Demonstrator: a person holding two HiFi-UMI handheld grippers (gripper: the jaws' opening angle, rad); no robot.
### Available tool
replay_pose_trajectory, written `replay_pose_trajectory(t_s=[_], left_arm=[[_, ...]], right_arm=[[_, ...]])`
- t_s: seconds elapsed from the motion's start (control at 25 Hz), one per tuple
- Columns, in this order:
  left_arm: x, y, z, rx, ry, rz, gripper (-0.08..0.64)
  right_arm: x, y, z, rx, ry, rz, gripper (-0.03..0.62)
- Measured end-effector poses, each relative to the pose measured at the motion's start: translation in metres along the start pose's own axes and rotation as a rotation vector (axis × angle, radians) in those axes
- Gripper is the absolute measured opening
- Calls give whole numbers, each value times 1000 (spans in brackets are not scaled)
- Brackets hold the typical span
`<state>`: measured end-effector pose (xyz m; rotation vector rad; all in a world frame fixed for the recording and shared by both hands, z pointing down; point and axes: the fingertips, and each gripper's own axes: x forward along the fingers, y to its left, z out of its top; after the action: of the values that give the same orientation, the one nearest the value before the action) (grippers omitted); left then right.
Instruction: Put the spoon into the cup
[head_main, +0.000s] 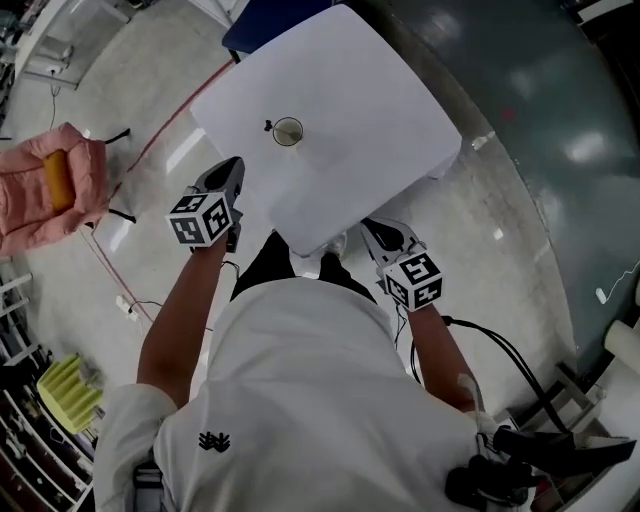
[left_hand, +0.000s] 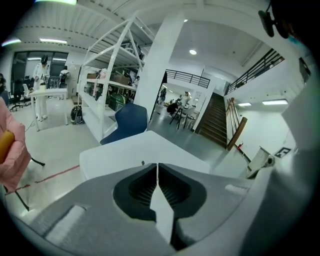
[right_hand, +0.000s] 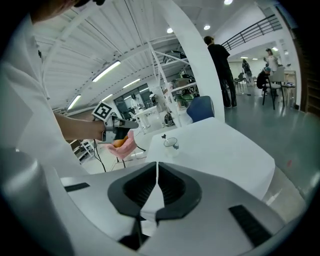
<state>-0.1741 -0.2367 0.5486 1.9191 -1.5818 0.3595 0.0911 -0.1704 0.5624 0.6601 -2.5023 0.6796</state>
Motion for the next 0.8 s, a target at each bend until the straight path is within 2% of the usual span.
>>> replay_pose_trajectory(t_s=[0.28, 0.52, 0.64, 0.8], left_arm=[[-55, -55, -14, 39, 19, -159, 11], [-106, -93, -28, 55, 9, -334, 11], [-143, -102, -44, 63, 8, -400, 11], [-200, -101, -77, 145, 25, -433, 11]], right_arm=[[7, 25, 6, -54, 6, 66, 9], [6, 60, 3, -111, 28, 45, 9], [11, 87, -2, -108, 34, 22, 9], [18, 140, -13, -150, 43, 31, 9]])
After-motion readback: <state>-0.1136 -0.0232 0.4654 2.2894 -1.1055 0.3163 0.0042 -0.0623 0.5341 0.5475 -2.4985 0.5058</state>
